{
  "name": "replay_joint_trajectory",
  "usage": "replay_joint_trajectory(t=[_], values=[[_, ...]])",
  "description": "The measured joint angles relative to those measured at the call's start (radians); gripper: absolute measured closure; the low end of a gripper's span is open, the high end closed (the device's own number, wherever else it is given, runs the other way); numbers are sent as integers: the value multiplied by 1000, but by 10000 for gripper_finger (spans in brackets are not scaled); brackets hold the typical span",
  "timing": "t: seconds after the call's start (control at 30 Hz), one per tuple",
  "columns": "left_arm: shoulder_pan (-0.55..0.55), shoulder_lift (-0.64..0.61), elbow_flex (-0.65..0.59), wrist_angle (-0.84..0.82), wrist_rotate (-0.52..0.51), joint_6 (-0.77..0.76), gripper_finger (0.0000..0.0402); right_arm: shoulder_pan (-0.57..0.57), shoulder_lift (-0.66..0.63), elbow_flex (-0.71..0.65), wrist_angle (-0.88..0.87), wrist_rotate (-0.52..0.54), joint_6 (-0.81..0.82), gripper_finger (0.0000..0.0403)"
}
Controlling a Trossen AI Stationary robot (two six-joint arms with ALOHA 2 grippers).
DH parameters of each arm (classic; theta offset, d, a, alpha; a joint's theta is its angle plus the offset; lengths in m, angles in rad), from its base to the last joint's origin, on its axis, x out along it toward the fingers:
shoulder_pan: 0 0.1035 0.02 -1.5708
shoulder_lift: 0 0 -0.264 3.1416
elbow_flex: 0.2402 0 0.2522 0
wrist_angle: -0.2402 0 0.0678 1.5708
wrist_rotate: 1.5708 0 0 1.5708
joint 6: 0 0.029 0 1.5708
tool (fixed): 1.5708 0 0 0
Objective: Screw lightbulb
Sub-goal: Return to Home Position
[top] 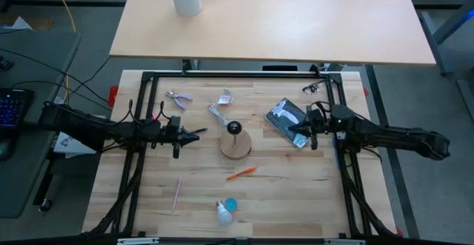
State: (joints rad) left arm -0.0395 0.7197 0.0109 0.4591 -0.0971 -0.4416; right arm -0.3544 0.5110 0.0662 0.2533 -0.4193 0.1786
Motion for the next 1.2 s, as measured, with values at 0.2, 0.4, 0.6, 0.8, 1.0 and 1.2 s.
replay_joint_trajectory(t=[0.2,0.4,0.6,0.8,1.0,1.2], values=[[0,0,0,0,0,0,402,110,-1,0,-36,207,-24,403],[0,0,0,0,0,0,402,177,0,0,-102,335,-77,403],[0,0,0,1,0,0,402,178,0,0,-147,390,-161,403],[0,0,0,1,0,0,401,178,0,0,-188,374,115,403],[-1,-11,0,-16,0,0,402,178,0,0,-197,370,314,403],[-1,-218,0,-169,0,-1,402,201,-145,1,-312,360,339,403]])
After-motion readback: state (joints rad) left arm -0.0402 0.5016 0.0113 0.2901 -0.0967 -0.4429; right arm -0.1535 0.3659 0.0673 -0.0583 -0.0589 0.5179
